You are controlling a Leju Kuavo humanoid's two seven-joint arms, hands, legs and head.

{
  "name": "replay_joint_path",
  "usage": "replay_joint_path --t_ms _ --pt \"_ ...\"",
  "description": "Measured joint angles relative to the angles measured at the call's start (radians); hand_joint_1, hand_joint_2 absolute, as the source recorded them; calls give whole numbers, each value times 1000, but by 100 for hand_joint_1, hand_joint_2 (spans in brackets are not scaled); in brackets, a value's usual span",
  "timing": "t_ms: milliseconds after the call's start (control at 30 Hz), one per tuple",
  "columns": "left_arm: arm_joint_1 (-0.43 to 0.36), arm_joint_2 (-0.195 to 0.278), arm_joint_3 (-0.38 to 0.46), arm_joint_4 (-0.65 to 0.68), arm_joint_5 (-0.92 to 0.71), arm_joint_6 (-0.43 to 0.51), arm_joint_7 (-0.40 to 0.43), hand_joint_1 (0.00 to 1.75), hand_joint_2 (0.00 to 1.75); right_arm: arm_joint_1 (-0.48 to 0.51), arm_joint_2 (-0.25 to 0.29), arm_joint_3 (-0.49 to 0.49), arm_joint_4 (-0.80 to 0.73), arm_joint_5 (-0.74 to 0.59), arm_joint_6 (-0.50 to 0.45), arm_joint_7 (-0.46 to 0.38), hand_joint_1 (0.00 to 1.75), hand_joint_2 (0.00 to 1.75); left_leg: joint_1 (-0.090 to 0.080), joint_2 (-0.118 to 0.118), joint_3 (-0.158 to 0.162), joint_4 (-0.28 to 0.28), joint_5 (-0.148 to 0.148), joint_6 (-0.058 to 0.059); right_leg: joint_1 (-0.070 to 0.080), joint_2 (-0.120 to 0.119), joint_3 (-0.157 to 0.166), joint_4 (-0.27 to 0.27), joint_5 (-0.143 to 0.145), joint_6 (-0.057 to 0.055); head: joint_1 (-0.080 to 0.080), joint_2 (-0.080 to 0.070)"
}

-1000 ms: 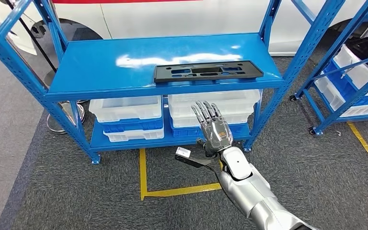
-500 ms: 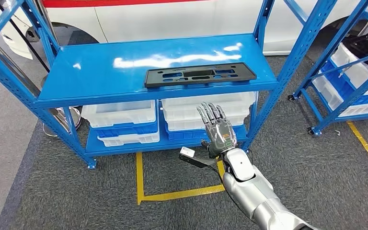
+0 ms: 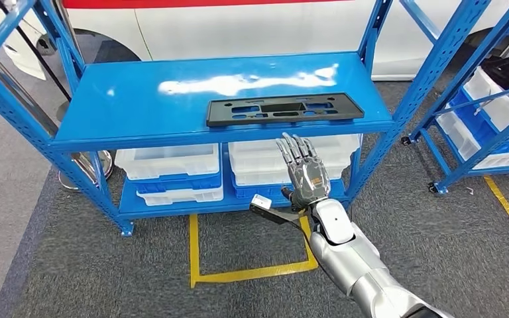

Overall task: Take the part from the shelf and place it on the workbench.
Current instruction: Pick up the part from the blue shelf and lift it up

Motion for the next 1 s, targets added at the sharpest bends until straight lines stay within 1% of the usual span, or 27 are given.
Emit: replay_joint_path --t_ms 33,67,133,167,200,233,267,300,333,367,400,433,467,500,533,567,633,667,700,733,800,833,867,900,933,967,1000 --pt "0 -1 0 0 -2 -1 0 0 0 1 0 0 0 0 -1 -3 0 175 -1 0 0 1 -4 -7 3 1 9 -21 -2 -5 0 0" --pt "1 -1 0 0 -3 -1 0 0 0 3 -1 0 0 -1 -2 -5 0 175 -2 0 -1 0 -5 -13 6 2 12 -26 -9 -11 0 0" --pt "1 -1 0 0 -5 -1 -2 0 0 5 -2 0 -2 -3 -2 -7 0 175 0 1 2 0 -12 -24 5 5 18 -33 -15 -25 0 0" --pt "1 -1 0 0 -5 -1 -2 0 0 5 -2 0 -3 -4 -2 -7 0 175 1 1 -3 16 -22 -28 3 5 25 -37 -18 -32 0 0" --pt "1 -1 0 0 -6 -2 -3 0 0 4 -2 0 -4 -6 -2 -8 0 175 1 2 -21 55 -41 -32 2 5 32 -40 -21 -40 0 0" --pt "1 -1 0 0 -7 -2 -3 0 0 4 -2 0 -5 -7 -2 -10 0 175 2 2 -52 115 -64 -34 3 4 39 -42 -25 -46 0 0" --pt "0 -1 -1 0 -8 -3 -3 0 0 5 -1 0 -6 -7 -2 -12 0 175 2 2 -93 187 -89 -35 5 3 45 -42 -31 -51 -1 0" --pt "1 -1 -1 0 -8 -3 -3 0 0 8 -1 0 -6 -7 -2 -14 0 175 2 2 -134 251 -103 -36 7 3 51 -42 -36 -54 -1 0" --pt "2 -1 -1 0 -9 -3 -2 0 0 11 -1 0 -5 -6 -2 -14 0 175 2 2 -163 288 -101 -35 10 3 59 -42 -42 -56 -1 0" --pt "3 -1 -1 0 -10 -3 -2 0 0 13 -1 0 -5 -6 -2 -15 0 175 1 2 -174 288 -78 -32 12 4 67 -42 -49 -56 -1 0" --pt "4 -1 -1 0 -12 -4 -2 0 0 15 0 0 -6 -5 -2 -15 0 175 0 2 -168 249 -37 -28 14 5 78 -42 -56 -56 -1 0" --pt "4 -1 -1 0 -14 -4 -1 0 0 15 0 0 -6 -4 -2 -15 0 175 -2 2 -148 185 12 -21 16 6 89 -42 -64 -55 -1 0" --pt "3 0 -1 0 -16 -4 0 0 0 14 1 0 -6 -3 -2 -15 0 175 -6 2 -124 124 47 -12 19 6 98 -42 -72 -53 0 0" --pt "3 0 -1 0 -17 -4 0 0 0 13 2 0 -6 -3 -2 -15 0 175 -9 2 -102 71 66 -5 20 7 103 -41 -79 -49 0 0" --pt "2 1 -1 0 -18 -4 1 0 0 13 3 0 -6 -2 -2 -15 0 175 -13 2 -88 41 68 0 20 7 104 -41 -84 -45 0 0" --pt "1 1 -2 1 -19 -4 2 0 0 13 3 0 -6 -1 -2 -15 0 175 -16 2 -81 30 59 3 20 7 103 -42 -86 -40 1 0" --pt "0 1 -2 1 -19 -4 4 0 0 14 5 0 -7 0 -3 -16 0 175 -12 1 -71 13 51 6 19 6 105 -45 -92 -30 1 0" --pt "1 1 -2 1 -19 -4 6 0 0 13 6 0 -7 1 -3 -17 0 175 -9 1 -63 5 49 9 19 5 103 -36 -99 -24 2 0" --pt "2 2 -2 1 -19 -4 6 0 0 12 6 0 -8 1 -3 -18 0 175 -6 1 -55 -2 48 13 19 4 89 -8 -112 -18 2 0" --pt "2 2 -2 1 -19 -4 7 0 0 12 6 0 -8 2 -3 -18 0 175 -4 2 -48 -7 45 17 17 4 62 39 -130 -13 3 0" --pt "1 3 -2 1 -19 -5 7 0 0 16 6 0 -8 3 -3 -21 0 175 -4 1 -38 -9 35 23 12 3 -20 165 -164 -6 4 0" --pt "1 2 -2 1 -19 -6 8 0 0 21 6 0 -8 5 -2 -26 0 175 -3 0 -30 -8 28 24 8 3 -55 208 -164 -3 4 0" --pt "2 2 -2 1 -19 -6 8 0 0 26 7 0 -8 7 -2 -31 0 175 -3 -1 -21 -8 20 23 5 3 -75 219 -145 -1 4 0" --pt "3 2 -2 1 -18 -6 8 0 0 30 8 0 -9 9 0 -37 0 175 -2 -2 -9 -6 11 21 1 2 -76 192 -107 1 4 0" --pt "4 2 -2 1 -18 -6 9 0 0 32 10 0 -9 11 2 -43 0 175 -1 -2 4 -5 0 17 -2 1 -61 133 -56 1 4 0" --pt "6 2 -2 1 -18 -6 9 0 0 33 12 0 -9 13 5 -47 0 175 -1 -3 14 -4 -10 12 -3 0 -40 76 -18 1 5 0" --pt "5 2 -2 1 -18 -6 9 0 0 34 15 2 -9 14 9 -50 0 175 -2 -3 21 -1 -19 5 -2 0 -19 24 5 -1 5 0"
